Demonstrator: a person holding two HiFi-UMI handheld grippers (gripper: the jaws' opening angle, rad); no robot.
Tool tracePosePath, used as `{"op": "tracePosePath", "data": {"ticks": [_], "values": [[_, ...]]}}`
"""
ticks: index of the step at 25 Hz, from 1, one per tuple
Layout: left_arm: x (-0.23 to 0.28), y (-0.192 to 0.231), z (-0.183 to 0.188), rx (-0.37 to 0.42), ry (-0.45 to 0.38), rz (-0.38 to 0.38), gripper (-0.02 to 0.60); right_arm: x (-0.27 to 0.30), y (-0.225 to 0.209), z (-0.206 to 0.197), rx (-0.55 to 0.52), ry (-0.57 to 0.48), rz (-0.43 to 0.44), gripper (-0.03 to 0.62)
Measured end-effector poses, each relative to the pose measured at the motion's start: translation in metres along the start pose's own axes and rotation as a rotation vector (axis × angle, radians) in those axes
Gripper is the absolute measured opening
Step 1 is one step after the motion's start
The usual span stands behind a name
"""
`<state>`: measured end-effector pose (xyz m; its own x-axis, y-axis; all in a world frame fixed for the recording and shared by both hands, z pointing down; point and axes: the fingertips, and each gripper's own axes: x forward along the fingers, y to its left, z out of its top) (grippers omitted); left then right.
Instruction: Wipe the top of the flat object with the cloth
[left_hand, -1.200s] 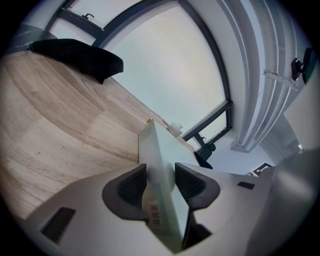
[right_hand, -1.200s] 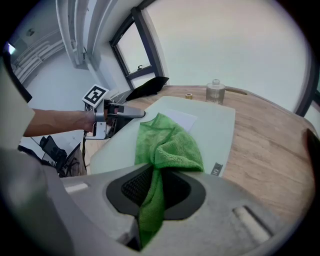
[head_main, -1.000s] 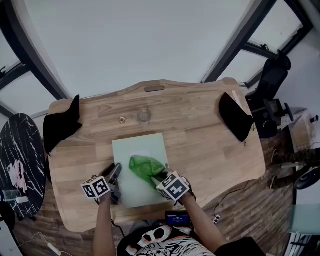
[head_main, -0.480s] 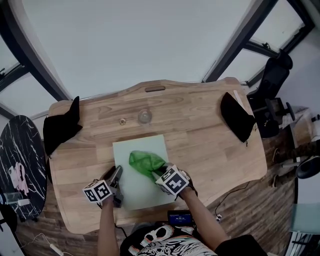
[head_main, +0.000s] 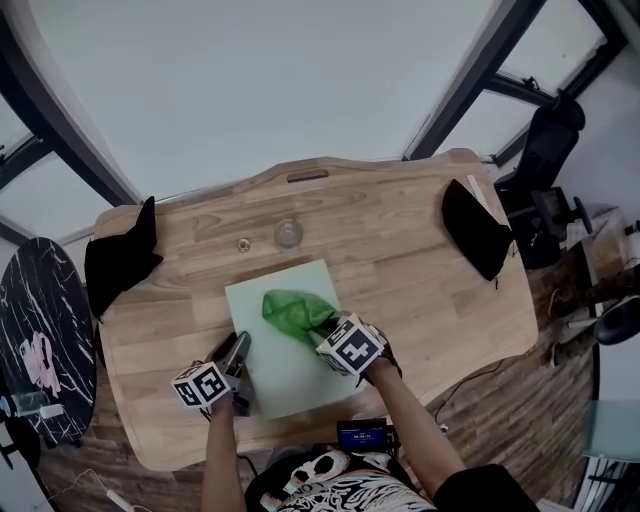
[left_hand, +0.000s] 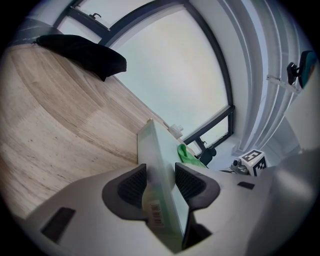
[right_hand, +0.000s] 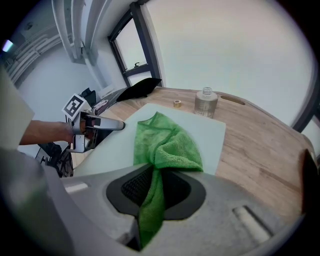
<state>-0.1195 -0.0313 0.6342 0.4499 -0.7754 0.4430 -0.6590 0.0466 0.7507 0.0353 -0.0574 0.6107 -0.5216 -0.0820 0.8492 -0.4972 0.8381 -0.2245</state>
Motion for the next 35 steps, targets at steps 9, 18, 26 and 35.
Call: {"op": "tracePosePath", "data": {"ticks": [9,18,26,35], "values": [[-0.001,0.000,0.000,-0.005,0.010,-0.015,0.181,0.004,-0.009,0.012,-0.001,0.009,-0.011,0.057],[-0.001,-0.001,0.000,-0.018,0.012,-0.023,0.181,0.006,-0.029,0.023,0.027,-0.024,-0.069,0.057],[-0.001,-0.002,0.000,-0.019,0.015,-0.030,0.181,0.006,-0.049,0.033,0.072,-0.048,-0.143,0.055],[-0.001,-0.001,0.000,-0.016,0.016,-0.025,0.181,0.008,-0.048,0.039,0.038,-0.090,-0.179,0.057]]}}
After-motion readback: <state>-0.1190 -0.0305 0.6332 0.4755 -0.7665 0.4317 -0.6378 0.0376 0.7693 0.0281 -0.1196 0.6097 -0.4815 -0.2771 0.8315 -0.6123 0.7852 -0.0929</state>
